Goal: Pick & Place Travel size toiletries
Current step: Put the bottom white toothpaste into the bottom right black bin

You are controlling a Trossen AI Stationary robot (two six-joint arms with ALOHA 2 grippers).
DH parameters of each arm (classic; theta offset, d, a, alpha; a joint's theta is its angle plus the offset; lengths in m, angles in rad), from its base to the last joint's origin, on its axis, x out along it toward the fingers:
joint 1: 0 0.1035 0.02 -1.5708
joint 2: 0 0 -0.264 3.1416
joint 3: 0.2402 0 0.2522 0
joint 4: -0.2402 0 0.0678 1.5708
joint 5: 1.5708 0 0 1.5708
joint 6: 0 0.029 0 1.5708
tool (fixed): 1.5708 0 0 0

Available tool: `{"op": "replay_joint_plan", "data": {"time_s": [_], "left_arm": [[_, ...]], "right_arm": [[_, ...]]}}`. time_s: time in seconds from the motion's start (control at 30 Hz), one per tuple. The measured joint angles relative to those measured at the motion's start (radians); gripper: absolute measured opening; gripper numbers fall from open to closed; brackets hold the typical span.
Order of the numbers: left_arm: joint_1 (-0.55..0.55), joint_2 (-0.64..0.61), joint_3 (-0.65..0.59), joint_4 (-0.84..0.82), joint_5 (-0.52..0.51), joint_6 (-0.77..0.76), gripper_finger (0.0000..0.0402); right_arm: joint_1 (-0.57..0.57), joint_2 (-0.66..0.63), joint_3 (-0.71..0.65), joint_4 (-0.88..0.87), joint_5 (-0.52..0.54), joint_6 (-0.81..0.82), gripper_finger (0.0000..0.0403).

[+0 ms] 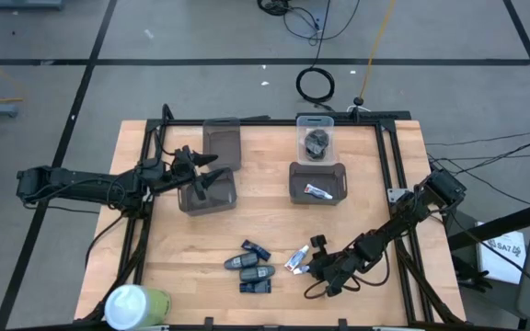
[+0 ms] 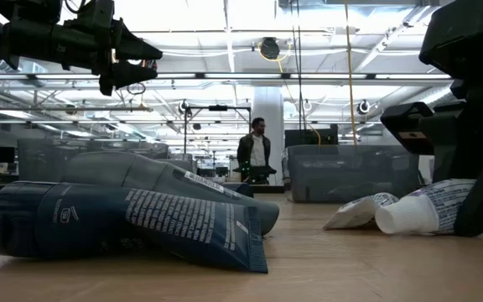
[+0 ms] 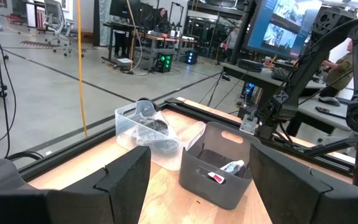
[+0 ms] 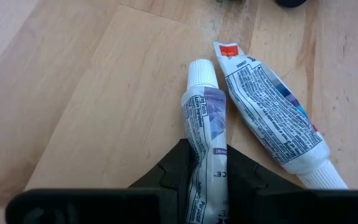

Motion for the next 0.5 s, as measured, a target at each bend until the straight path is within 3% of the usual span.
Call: {"op": "replay_joint_plan", "data": {"time_s": [0.5], "left_arm": [[0.000,0.000,0.000,0.000,0.000,0.000,0.0271]], "right_arm": [[-0.060,-0.002,0.001,0.008,-0.107,0.002,0.0057]]}}
